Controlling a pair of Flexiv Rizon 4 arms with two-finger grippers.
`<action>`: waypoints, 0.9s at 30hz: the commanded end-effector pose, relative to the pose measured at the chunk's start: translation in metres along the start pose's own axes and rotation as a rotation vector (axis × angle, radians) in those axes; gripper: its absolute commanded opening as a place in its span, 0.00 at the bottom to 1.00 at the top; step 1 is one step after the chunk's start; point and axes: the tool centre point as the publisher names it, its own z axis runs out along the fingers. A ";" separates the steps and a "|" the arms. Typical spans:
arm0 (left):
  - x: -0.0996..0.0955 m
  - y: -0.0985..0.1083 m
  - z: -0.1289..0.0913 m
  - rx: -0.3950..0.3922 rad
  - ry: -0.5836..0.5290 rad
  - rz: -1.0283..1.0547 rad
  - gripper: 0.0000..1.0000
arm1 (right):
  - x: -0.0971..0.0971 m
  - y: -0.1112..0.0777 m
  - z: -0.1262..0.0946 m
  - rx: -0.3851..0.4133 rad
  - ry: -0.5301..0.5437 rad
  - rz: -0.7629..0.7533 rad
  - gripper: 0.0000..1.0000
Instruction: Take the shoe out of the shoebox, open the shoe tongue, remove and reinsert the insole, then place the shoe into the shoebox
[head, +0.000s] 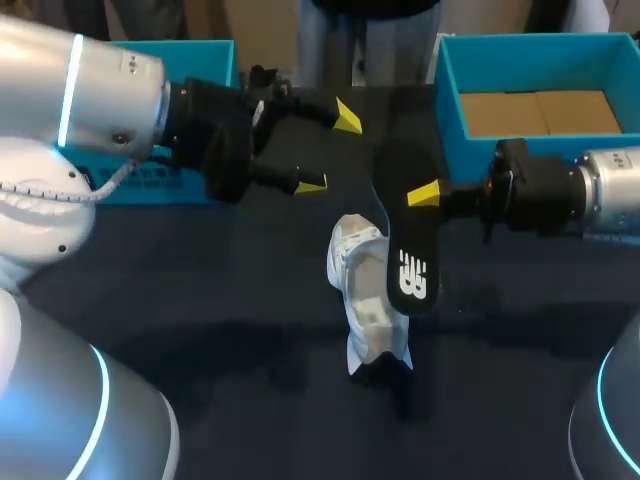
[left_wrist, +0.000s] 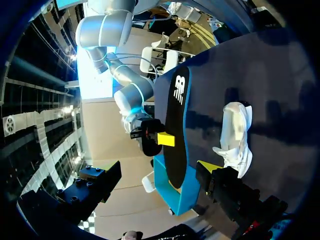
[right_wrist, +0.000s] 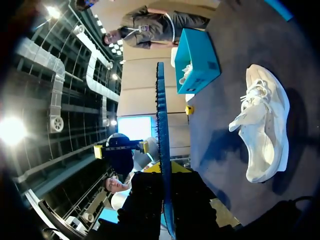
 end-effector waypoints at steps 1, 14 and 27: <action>0.004 -0.002 0.000 -0.004 -0.066 0.003 1.00 | 0.002 -0.003 -0.001 -0.022 0.028 0.012 0.00; 0.027 0.003 0.021 0.045 -0.166 -0.028 1.00 | 0.019 -0.006 0.000 -0.050 0.040 -0.001 0.00; 0.037 0.007 0.045 0.012 -0.270 -0.035 1.00 | 0.026 -0.011 0.016 -0.044 0.054 -0.014 0.00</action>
